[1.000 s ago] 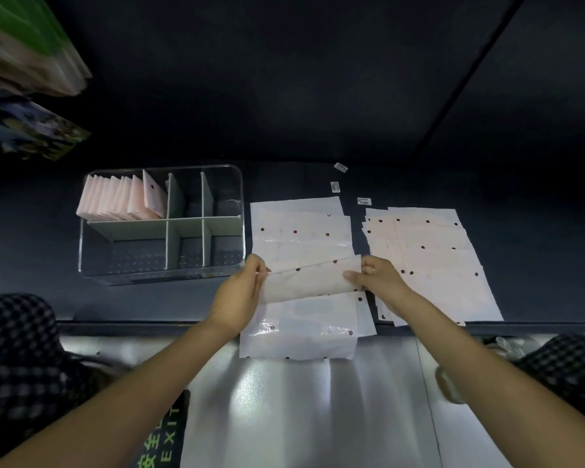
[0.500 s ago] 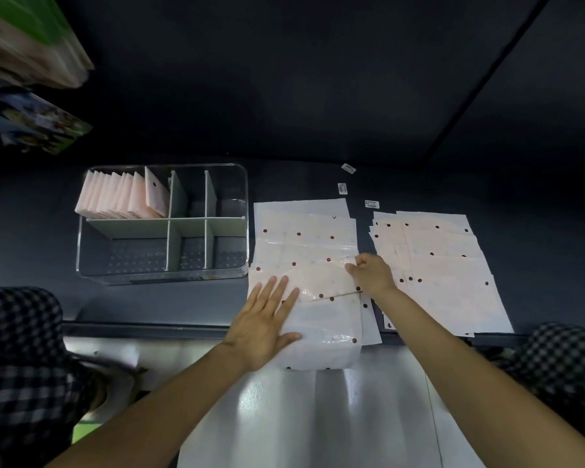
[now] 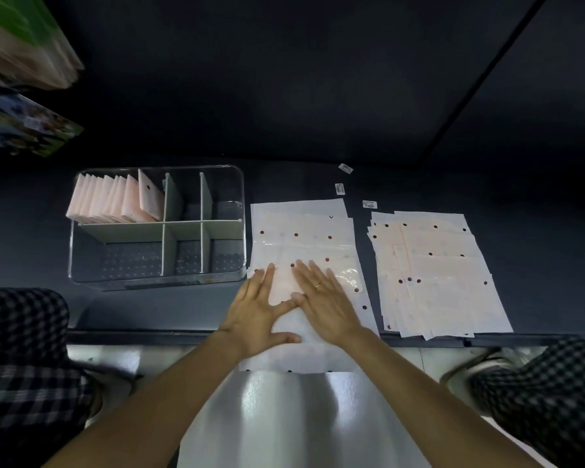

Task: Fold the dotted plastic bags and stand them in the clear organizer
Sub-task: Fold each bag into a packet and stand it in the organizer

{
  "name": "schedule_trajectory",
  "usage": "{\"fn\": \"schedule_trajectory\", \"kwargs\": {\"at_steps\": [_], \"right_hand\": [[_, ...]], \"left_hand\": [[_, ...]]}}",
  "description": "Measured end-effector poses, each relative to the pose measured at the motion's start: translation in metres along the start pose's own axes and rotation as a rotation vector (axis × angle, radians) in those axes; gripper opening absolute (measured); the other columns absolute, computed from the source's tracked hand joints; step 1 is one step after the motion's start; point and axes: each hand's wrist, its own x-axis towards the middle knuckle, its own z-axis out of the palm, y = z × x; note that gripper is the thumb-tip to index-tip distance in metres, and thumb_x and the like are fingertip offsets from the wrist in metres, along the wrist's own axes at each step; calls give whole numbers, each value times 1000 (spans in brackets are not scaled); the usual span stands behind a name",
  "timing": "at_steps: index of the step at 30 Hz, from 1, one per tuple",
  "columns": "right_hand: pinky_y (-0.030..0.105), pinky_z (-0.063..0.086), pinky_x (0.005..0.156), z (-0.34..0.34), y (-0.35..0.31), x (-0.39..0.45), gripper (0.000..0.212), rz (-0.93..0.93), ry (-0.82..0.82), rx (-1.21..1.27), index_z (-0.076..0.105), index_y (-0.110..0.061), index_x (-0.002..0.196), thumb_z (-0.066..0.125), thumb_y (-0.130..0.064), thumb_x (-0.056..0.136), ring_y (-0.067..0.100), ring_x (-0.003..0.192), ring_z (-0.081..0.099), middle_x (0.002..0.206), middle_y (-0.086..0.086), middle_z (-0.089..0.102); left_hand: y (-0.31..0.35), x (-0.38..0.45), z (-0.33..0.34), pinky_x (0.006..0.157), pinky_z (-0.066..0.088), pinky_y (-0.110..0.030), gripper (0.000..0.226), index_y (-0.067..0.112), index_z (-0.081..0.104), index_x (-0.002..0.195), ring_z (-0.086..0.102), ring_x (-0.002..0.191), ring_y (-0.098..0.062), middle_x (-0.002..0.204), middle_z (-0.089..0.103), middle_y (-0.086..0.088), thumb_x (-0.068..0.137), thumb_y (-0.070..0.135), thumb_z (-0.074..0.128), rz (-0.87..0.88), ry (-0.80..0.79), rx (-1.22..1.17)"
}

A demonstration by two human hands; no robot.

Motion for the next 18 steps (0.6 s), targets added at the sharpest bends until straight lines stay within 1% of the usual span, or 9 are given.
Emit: {"fn": "schedule_trajectory", "kwargs": {"at_steps": [2,3,7,9,11,13,14,16,18], "right_hand": [[32,-9,119,-4,22,-3,59,72,6,-40,1,-20,151,16,-47,100,10,145,-11,155,-10,-11],[32,-8,119,-7,33,-6,62,98,2,-41,0,-19,150,17,-49,99,9,145,-12,153,-11,-14],[26,-7,118,-22,65,-19,73,54,-48,-98,-1,-16,151,30,-55,96,7,145,-10,155,-7,-13],[24,-1,118,-31,72,-23,74,-17,-42,-150,4,-13,151,37,-51,96,10,146,-1,158,-2,-5],[24,11,116,-39,76,-24,64,-82,-17,-232,14,-12,150,41,-38,99,15,146,11,159,3,10],[30,24,113,-48,78,-23,55,-164,-8,-315,26,-11,147,45,-12,96,22,141,25,154,8,27],[33,31,109,-53,77,-23,53,-207,3,-353,37,-10,142,48,-2,90,27,134,37,147,11,38],[33,49,90,-63,73,-23,38,-320,75,-446,64,-9,113,62,2,76,27,102,60,115,10,63],[28,53,67,-68,70,-27,21,-416,211,-454,69,-10,78,76,-1,61,22,70,63,81,4,68]], "left_hand": [[-2,1,2,111,-21,-48,78,60,-18,135,-38,132,-40,146,-37,-19,68,88,12,16,-9,7],[-2,1,3,109,-24,-48,77,62,-22,132,-43,128,-40,144,-40,-19,68,89,11,22,-13,-6],[-6,1,5,103,-30,-46,76,63,-22,132,-50,123,-36,140,-46,-17,69,89,12,49,-23,-18],[-8,1,4,99,-33,-45,75,63,-21,132,-51,123,-34,139,-47,-15,71,88,13,63,-26,-22],[-7,1,2,100,-33,-44,72,64,-19,133,-49,125,-35,140,-46,-14,73,86,14,71,-30,-35],[-4,0,0,104,-30,-45,69,62,-11,137,-42,129,-38,144,-41,-14,76,83,15,52,-23,-36],[0,0,-2,107,-27,-47,68,59,-3,140,-37,133,-39,147,-35,-14,79,80,18,35,-3,-26],[11,0,-7,115,-13,-46,64,48,18,144,-16,143,-37,156,-16,-13,86,72,29,8,62,0],[26,1,-13,113,11,-37,58,37,35,141,16,140,-29,156,13,-11,89,62,40,-9,123,-1]]}}
